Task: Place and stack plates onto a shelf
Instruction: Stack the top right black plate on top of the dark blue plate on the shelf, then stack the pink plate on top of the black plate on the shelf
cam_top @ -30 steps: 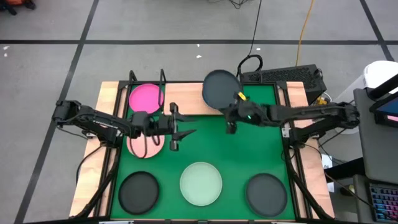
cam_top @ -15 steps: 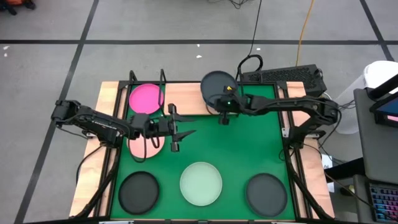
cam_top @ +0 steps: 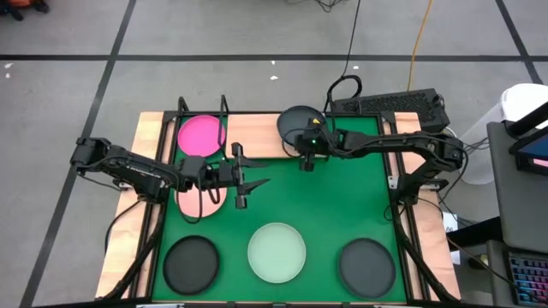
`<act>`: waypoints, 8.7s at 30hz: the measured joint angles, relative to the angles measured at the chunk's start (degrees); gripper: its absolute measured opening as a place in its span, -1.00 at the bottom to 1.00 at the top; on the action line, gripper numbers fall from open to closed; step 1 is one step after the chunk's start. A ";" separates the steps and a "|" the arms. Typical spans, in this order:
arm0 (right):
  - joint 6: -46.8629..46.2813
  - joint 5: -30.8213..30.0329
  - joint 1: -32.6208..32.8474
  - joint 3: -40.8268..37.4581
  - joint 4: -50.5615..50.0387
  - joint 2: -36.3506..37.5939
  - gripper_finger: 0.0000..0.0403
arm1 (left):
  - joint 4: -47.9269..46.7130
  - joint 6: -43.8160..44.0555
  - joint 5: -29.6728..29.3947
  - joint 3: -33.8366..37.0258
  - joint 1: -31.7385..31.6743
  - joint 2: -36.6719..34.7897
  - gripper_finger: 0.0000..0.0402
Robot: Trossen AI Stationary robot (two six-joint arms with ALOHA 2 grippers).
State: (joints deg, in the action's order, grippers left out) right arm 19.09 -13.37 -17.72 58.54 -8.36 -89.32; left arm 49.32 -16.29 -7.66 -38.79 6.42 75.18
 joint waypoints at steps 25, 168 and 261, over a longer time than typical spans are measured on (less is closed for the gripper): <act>-7.92 0.05 13.67 -0.40 -1.55 21.15 -0.61 | 1.74 -0.53 -0.03 0.02 -0.26 0.02 -0.08; -13.86 -0.25 39.85 -35.17 32.15 39.15 -0.61 | -85.31 38.45 -16.25 8.54 -36.88 -2.02 -0.94; -9.19 -4.80 48.63 -35.17 28.44 55.36 -0.61 | -48.78 -8.06 6.73 -42.12 -24.71 35.23 -0.87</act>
State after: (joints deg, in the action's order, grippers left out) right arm 9.90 -18.17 30.92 23.38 20.08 -33.95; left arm 0.54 -24.35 -0.93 -80.90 -18.29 110.41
